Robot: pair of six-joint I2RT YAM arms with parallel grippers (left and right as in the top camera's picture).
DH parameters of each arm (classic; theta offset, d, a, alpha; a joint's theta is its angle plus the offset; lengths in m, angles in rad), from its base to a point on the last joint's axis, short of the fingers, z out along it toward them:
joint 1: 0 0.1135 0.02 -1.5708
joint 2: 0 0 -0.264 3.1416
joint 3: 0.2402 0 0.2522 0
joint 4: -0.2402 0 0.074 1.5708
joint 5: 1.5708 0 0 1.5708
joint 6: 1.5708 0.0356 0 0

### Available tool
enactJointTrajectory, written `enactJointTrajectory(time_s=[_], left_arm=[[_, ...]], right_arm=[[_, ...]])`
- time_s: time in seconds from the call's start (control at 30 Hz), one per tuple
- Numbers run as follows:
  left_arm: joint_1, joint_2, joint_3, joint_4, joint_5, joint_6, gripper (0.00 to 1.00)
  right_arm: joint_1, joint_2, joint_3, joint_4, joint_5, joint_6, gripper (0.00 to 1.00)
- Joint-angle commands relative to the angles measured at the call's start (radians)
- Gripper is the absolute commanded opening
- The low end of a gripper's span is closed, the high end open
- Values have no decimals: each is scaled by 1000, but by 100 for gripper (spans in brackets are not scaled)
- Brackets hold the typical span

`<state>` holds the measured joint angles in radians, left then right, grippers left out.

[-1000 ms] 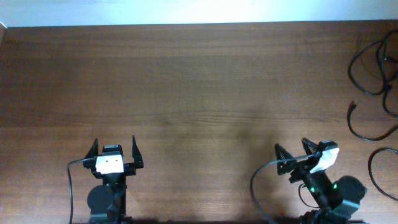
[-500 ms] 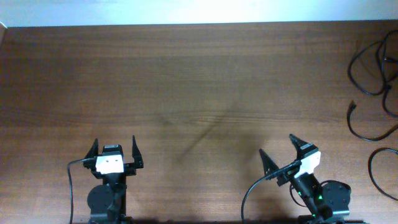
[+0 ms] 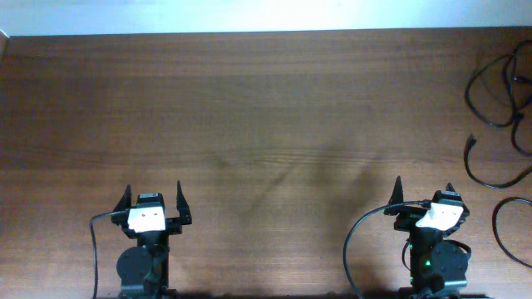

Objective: Untangle cables

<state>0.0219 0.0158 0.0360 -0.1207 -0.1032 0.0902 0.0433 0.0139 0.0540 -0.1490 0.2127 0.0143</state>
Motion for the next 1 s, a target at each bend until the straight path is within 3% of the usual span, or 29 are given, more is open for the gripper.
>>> enactJointTrajectory(time_s=[0.0,0.97], left_arm=[[-4,-4,-6,0,6,13,98],[-4,-4,-6,0,6,13,98]], right_arm=[[-5,-11,-12,1,17,-8,99],[-5,-10,-12,4,27,-11,99]])
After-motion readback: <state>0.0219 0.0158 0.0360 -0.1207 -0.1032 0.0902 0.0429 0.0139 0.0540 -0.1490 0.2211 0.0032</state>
